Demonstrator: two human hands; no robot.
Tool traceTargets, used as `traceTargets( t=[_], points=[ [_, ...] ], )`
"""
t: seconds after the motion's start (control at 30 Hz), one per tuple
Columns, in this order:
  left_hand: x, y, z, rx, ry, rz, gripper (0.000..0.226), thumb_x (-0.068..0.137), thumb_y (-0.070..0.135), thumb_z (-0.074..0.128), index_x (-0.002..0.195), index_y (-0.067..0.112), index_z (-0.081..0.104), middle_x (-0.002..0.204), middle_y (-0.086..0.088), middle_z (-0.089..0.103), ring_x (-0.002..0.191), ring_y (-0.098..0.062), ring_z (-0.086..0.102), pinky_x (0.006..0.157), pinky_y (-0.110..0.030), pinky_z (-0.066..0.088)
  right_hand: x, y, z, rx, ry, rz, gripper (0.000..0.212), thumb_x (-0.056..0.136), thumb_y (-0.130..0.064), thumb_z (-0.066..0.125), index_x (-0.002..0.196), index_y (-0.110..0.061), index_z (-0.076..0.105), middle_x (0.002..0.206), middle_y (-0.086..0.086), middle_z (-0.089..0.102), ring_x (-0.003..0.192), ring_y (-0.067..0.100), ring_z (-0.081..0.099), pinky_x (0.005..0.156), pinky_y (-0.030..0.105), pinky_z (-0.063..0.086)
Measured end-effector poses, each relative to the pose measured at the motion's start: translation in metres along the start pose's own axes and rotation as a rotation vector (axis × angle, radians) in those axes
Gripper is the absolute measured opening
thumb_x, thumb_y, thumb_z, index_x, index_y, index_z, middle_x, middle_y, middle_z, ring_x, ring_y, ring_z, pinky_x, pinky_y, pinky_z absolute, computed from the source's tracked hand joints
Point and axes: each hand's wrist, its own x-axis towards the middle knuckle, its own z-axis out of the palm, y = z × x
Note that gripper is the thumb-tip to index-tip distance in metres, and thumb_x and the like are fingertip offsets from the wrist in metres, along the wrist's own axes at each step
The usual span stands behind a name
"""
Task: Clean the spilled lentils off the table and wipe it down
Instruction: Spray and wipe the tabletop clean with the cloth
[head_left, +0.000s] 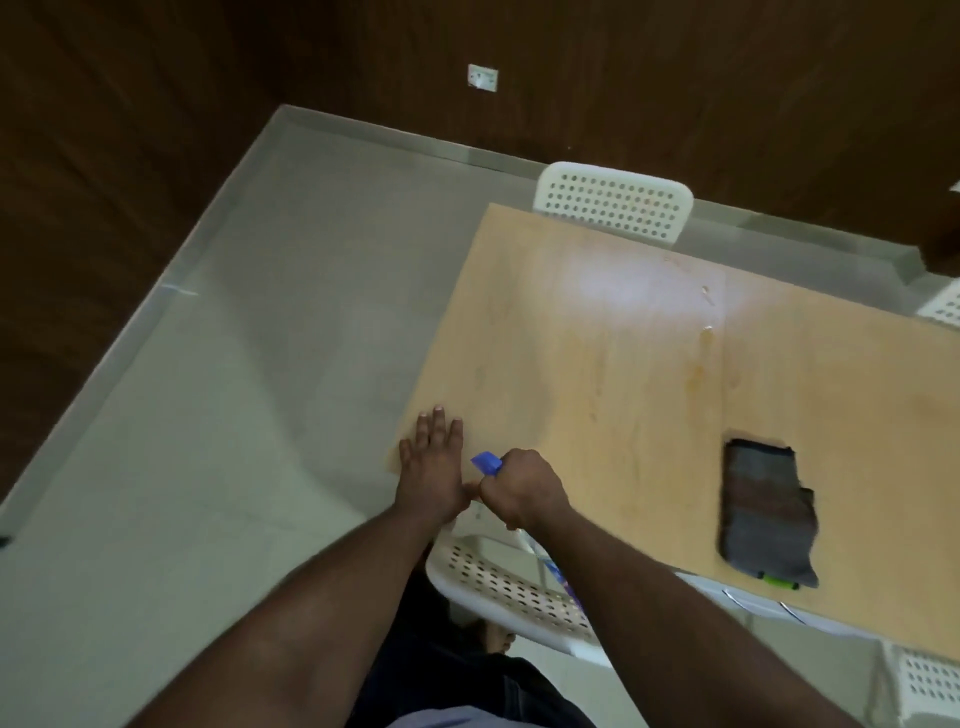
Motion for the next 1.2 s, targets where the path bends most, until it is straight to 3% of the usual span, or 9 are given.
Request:
traceTargets(
  t=[0.17, 0.33, 0.47, 0.6, 0.77, 0.87, 1.0, 1.2],
  points=[
    [0.005, -0.043, -0.007, -0.051, 0.034, -0.036, 0.109, 0.093, 0.056, 0.066, 0.168, 0.015, -0.002, 0.175, -0.013, -0.016, 0.161, -0.035, -0.014, 0.131, -0.053, 0.009, 0.017, -0.049, 0.008, -0.020, -0.020, -0.045, 0.026, 0.070, -0.039, 0.061, 0.079, -0.016, 0.066, 0.068, 0.005, 0.070, 0.063, 0.023, 0.071, 0.064, 0.037, 0.063],
    [0.026, -0.054, -0.014, -0.095, 0.056, 0.044, 0.114, 0.091, 0.059, 0.070, 0.168, 0.015, 0.000, 0.175, -0.012, -0.014, 0.162, -0.031, -0.012, 0.131, -0.044, 0.006, 0.041, -0.074, -0.004, -0.020, 0.018, -0.045, 0.039, 0.067, -0.039, 0.046, 0.087, -0.012, 0.066, 0.080, 0.010, 0.072, 0.073, 0.029, 0.071, 0.072, 0.040, 0.063],
    [0.054, -0.054, -0.024, -0.117, 0.067, 0.088, 0.110, 0.092, 0.057, 0.070, 0.169, 0.016, 0.002, 0.176, -0.008, -0.012, 0.162, -0.027, -0.013, 0.131, -0.039, 0.004, 0.066, -0.088, -0.025, 0.038, 0.066, 0.003, 0.018, 0.081, -0.032, 0.055, 0.081, -0.014, 0.060, 0.076, 0.007, 0.068, 0.069, 0.024, 0.068, 0.060, 0.031, 0.055],
    [0.090, -0.048, -0.041, -0.146, 0.071, 0.128, 0.108, 0.092, 0.055, 0.070, 0.168, 0.016, 0.005, 0.177, -0.005, -0.010, 0.162, -0.022, -0.012, 0.131, -0.038, 0.006, 0.103, -0.100, -0.049, 0.101, 0.106, 0.024, 0.023, 0.079, -0.036, 0.054, 0.086, -0.015, 0.060, 0.080, 0.008, 0.070, 0.071, 0.027, 0.071, 0.073, 0.044, 0.064],
    [0.138, -0.042, -0.067, -0.160, 0.066, 0.163, 0.107, 0.092, 0.056, 0.069, 0.169, 0.016, 0.005, 0.176, -0.003, -0.012, 0.162, -0.021, -0.013, 0.133, -0.041, 0.009, 0.153, -0.118, -0.087, 0.177, 0.152, 0.071, 0.020, 0.081, -0.030, 0.056, 0.086, -0.012, 0.062, 0.074, 0.008, 0.072, 0.059, 0.024, 0.073, 0.069, 0.043, 0.066],
    [0.173, -0.039, -0.083, -0.125, 0.074, 0.208, 0.108, 0.094, 0.060, 0.064, 0.169, 0.014, 0.003, 0.176, -0.005, -0.013, 0.162, -0.023, -0.014, 0.132, -0.039, 0.008, 0.191, -0.131, -0.114, 0.182, 0.216, 0.081, 0.018, 0.083, -0.029, 0.057, 0.084, -0.012, 0.061, 0.078, 0.007, 0.069, 0.065, 0.023, 0.069, 0.069, 0.040, 0.063],
    [0.220, -0.027, -0.103, -0.114, 0.083, 0.270, 0.108, 0.094, 0.060, 0.065, 0.169, 0.013, 0.002, 0.176, -0.006, -0.013, 0.162, -0.022, -0.015, 0.130, -0.036, 0.003, 0.243, -0.144, -0.151, 0.198, 0.270, 0.097, 0.019, 0.089, -0.029, 0.057, 0.081, -0.012, 0.055, 0.080, 0.005, 0.062, 0.070, 0.021, 0.060, 0.064, 0.032, 0.048],
    [0.274, -0.001, -0.119, -0.067, 0.119, 0.402, 0.108, 0.093, 0.059, 0.066, 0.168, 0.007, 0.009, 0.176, -0.014, -0.005, 0.163, -0.029, -0.009, 0.132, -0.047, 0.010, 0.285, -0.139, -0.195, 0.292, 0.351, 0.161, 0.024, 0.090, -0.032, 0.057, 0.090, -0.008, 0.061, 0.081, 0.005, 0.060, 0.078, 0.027, 0.061, 0.068, 0.032, 0.047]
  ],
)
